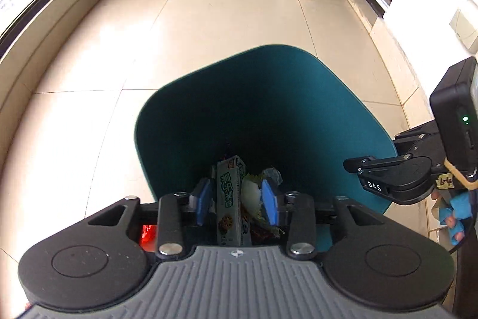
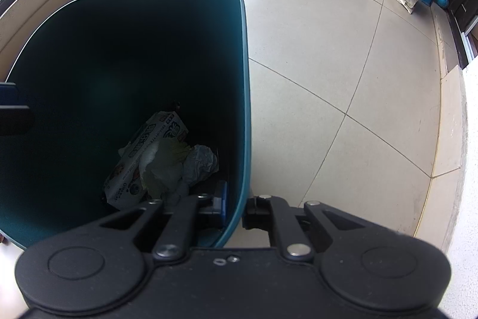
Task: Collect trash
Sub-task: 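Return the left tool to the pile and grasp the orange foam net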
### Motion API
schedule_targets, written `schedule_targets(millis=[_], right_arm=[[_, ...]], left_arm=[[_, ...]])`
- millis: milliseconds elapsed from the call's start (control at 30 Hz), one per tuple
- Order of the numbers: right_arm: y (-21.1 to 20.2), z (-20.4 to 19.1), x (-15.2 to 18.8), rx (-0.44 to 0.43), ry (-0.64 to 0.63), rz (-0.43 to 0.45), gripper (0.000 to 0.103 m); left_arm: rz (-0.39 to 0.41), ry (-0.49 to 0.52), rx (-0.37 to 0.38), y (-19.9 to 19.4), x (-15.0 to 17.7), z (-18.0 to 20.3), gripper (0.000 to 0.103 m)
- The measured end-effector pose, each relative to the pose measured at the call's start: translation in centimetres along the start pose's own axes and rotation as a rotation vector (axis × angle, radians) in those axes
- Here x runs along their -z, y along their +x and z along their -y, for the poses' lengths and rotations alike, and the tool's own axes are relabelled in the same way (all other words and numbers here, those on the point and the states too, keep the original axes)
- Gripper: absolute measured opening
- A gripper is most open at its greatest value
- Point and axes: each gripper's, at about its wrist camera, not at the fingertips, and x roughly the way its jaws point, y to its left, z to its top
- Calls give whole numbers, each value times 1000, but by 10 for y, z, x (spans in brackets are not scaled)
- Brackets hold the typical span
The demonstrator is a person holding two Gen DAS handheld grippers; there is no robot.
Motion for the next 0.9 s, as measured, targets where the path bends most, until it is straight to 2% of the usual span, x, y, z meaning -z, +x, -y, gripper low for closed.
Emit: schedule_targets(millis=[67,167,300,433,500,567,700,900], right_arm=[[0,0,0,0,0,0,8],[0,0,0,0,0,0,8],[0,-1,0,-1,0,-1,9],[0,-1,0,-1,2,-2,9],[1,-1,0,-2,2,-3,9],[2,0,0,-2,4,-5,9],[2,-1,-1,0,4,-6,9],[3,0,0,-2,4,-6,9]], left_arm=[[40,-13,-17,-15,5,-7,62],[84,-17,-44,-35,11,-17,63],[97,-48,-64,-51,24,-35,73],[93,-77,-110,-57,39,-53,73],[80,-108,-112,-55,46,-63,75],[57,-137,-99,-48,54,-74,82],[23,-161,-98,-33,67,-90,82],[-2,-186,-40,2,89,-107,85]])
